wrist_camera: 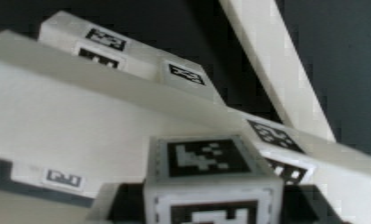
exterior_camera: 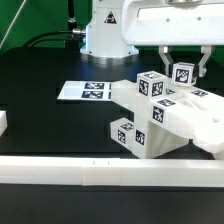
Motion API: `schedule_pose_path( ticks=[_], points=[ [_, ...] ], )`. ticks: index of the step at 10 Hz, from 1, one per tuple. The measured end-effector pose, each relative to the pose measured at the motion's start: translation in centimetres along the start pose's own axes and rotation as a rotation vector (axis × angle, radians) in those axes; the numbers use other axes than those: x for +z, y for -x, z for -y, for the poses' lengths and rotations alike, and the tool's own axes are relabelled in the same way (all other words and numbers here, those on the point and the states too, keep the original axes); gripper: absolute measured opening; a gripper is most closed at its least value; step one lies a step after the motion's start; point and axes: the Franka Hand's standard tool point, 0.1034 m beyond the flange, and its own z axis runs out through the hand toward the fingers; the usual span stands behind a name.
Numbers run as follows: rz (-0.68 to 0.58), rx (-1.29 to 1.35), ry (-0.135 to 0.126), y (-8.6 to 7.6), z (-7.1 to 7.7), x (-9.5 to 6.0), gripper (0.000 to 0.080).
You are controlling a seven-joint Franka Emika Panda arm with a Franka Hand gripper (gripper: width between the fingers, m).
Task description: Assemble chair
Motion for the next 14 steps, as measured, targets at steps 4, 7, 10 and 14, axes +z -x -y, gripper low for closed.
schedule_pose_path(
  ticks=[4,7,10,14],
  points=[
    [0.016,0.383,-0.013,0.17,-0.08,0.11,0.0284],
    [0.022,0.541,-0.017,0.18,-0.02,0.12,0.0335],
    [0.030,0.456,-0.011,0.32,0.03,0.13,0.0617],
    [0.036,0.179,-0.010,0.36,0.12,0.12,0.0649]
  ],
)
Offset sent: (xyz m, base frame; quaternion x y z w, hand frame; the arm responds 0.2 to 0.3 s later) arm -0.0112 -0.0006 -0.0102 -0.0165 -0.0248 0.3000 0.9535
